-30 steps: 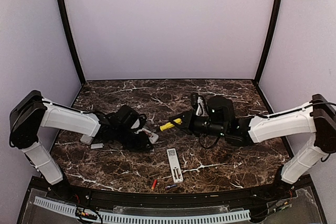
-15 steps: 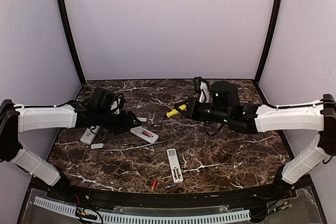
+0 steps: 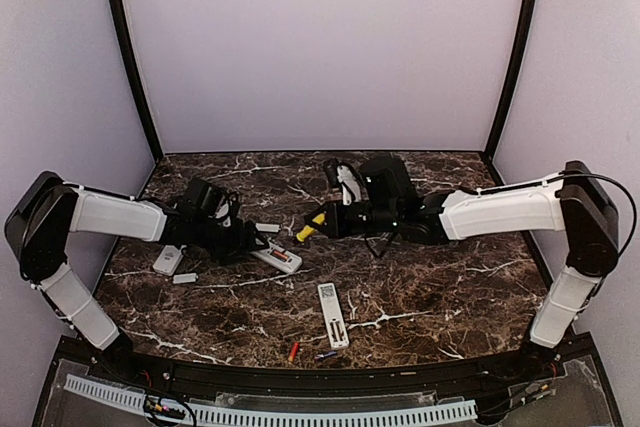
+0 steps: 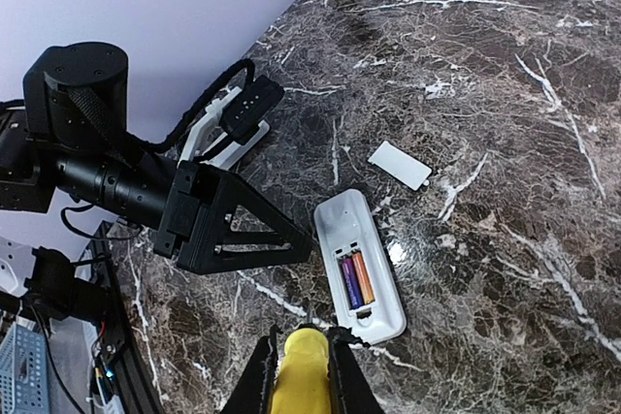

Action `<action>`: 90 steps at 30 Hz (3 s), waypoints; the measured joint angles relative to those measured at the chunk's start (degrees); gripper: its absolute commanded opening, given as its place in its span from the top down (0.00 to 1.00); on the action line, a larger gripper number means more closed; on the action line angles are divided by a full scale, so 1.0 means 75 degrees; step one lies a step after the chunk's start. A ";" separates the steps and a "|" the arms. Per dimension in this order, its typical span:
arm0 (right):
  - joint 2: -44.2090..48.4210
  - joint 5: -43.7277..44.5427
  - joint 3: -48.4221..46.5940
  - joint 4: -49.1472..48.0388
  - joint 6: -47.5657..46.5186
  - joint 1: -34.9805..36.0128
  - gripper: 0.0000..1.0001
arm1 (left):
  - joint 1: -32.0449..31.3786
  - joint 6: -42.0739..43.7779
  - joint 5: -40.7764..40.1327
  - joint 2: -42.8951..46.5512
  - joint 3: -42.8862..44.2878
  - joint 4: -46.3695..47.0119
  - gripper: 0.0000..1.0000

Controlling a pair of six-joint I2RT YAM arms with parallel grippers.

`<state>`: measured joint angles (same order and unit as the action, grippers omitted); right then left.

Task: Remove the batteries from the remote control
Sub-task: Adjust the remote control without the battery cover at the center of the board, then hold the remote control without the battery cover at the center of the board.

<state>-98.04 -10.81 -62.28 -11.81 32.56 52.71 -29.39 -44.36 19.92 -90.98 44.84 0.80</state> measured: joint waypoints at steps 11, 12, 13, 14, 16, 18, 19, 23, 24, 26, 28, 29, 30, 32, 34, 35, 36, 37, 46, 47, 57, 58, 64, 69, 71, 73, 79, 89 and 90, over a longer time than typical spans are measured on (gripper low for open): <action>-0.0866 0.0367 -0.1271 0.0915 -0.1655 0.0058 1.00 | 0.0157 0.0498 -0.0189 -0.0921 0.0493 0.0058 0.53; -0.0956 0.0417 -0.1408 0.1023 -0.1798 0.0067 1.00 | 0.0163 0.0551 -0.0216 -0.0988 0.0568 0.0052 0.56; -0.1020 0.0437 -0.1489 0.1090 -0.1886 0.0079 1.00 | 0.0169 0.0624 -0.0239 -0.1055 0.0647 0.0052 0.57; -0.1099 0.0463 -0.1588 0.1180 -0.1988 0.0093 1.00 | 0.0169 0.0673 -0.0265 -0.1125 0.0726 0.0050 0.59; -0.1186 0.0478 -0.1696 0.1259 -0.2127 0.0125 1.00 | 0.0169 0.0766 -0.0303 -0.1224 0.0833 0.0032 0.61; -0.1253 0.0475 -0.1781 0.1349 -0.2226 0.0149 1.00 | 0.0169 0.0842 -0.0326 -0.1294 0.0889 0.0000 0.62; -0.1274 0.0475 -0.1813 0.1393 -0.2259 0.0157 1.00 | 0.0169 0.0863 -0.0329 -0.1317 0.0895 -0.0009 0.64; -0.1332 0.0475 -0.1894 0.1486 -0.2279 0.0172 1.00 | 0.0169 0.0950 -0.0312 -0.1384 0.0903 -0.0003 0.65; -0.1358 0.0472 -0.1923 0.1498 -0.2273 0.0172 1.00 | 0.0172 0.0976 -0.0297 -0.1384 0.0903 0.0000 0.65; -0.1434 0.0472 -0.1985 0.1498 -0.2253 0.0175 1.00 | 0.0184 0.1035 -0.0239 -0.1396 0.0903 0.0050 0.65; -0.1489 0.0504 -0.1999 0.1515 -0.2165 0.0175 1.00 | 0.0184 0.1105 -0.0131 -0.1443 0.0903 0.0160 0.64; -0.1501 0.0560 -0.1999 0.1550 -0.2101 0.0175 1.00 | 0.0184 0.1148 -0.0061 -0.1478 0.0903 0.0227 0.62; -0.1501 0.0641 -0.1999 0.1588 -0.2037 0.0181 1.00 | 0.0187 0.1201 0.0017 -0.1512 0.0903 0.0312 0.60; -0.1495 0.0831 -0.1993 0.1585 -0.1880 0.0181 1.00 | 0.0198 0.1311 0.0213 -0.1585 0.0903 0.0475 0.55; -0.1425 0.1005 -0.1915 0.1568 -0.1734 0.0181 1.00 | 0.0198 0.1445 0.0437 -0.1655 0.0921 0.0635 0.52; -0.1335 0.1110 -0.1813 0.1574 -0.1644 0.0181 1.00 | 0.0195 0.1513 0.0536 -0.1702 0.0956 0.0685 0.51; -0.1215 0.1207 -0.1690 0.1580 -0.1568 0.0178 1.00 | 0.0195 0.1580 0.0659 -0.1772 0.1029 0.0699 0.50; -0.1072 0.1279 -0.1556 0.1582 -0.1478 0.0178 1.00 | 0.0184 0.1664 0.0734 -0.1842 0.1093 0.0737 0.50; 0.0455 0.1979 -0.0632 0.1585 -0.0903 0.0128 1.00 | -0.0577 0.2777 0.1378 -0.2634 0.2162 0.0737 0.49; 0.0618 0.2049 -0.0536 0.1591 -0.0839 0.0119 1.00 | -0.0682 0.2897 0.1440 -0.2658 0.2229 0.0731 0.49; 0.1416 0.2477 -0.0015 0.1877 -0.0230 0.0099 1.00 | -0.1177 0.3768 0.1268 -0.2180 0.2060 0.0530 0.27; 0.1411 0.2474 -0.0012 0.1909 -0.0172 0.0099 1.00 | -0.1145 0.3780 0.1116 -0.1938 0.1938 0.0420 0.26; 0.1192 0.2448 -0.0061 0.2060 0.0315 0.0128 1.00 | -0.0697 0.3480 0.0443 -0.0781 0.1763 -0.0198 0.30; 0.0504 0.2454 -0.0425 0.2256 0.0857 0.0195 1.00 | -0.0137 0.2675 0.0303 -0.0612 0.1355 -0.0396 0.37; 0.0271 0.2468 -0.0615 0.2436 0.1049 0.0254 1.00 | -0.0026 0.2302 0.0291 -0.0612 0.1067 -0.0440 0.37; -0.0023 0.2486 -0.0930 0.2634 0.1247 0.0338 1.00 | -0.0020 0.1999 0.0335 -0.0612 0.0866 -0.0458 0.39; -0.0536 0.2629 -0.1763 0.3095 0.1635 0.0603 1.00 | -0.0026 0.1536 0.0498 -0.0638 0.0697 -0.0309 0.49; -0.1239 0.3171 -0.2830 0.4057 0.1999 0.0854 1.00 | -0.0026 0.1463 0.0568 -0.1011 0.0644 -0.0172 0.57; -0.1314 0.3203 -0.2903 0.4153 0.2014 0.0866 1.00 | -0.0026 0.1472 0.0568 -0.1052 0.0644 -0.0166 0.57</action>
<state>-107.90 13.21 -84.05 19.33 47.66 59.20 -29.58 -33.32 24.18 -98.87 49.67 -0.45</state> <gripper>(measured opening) 0.132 0.438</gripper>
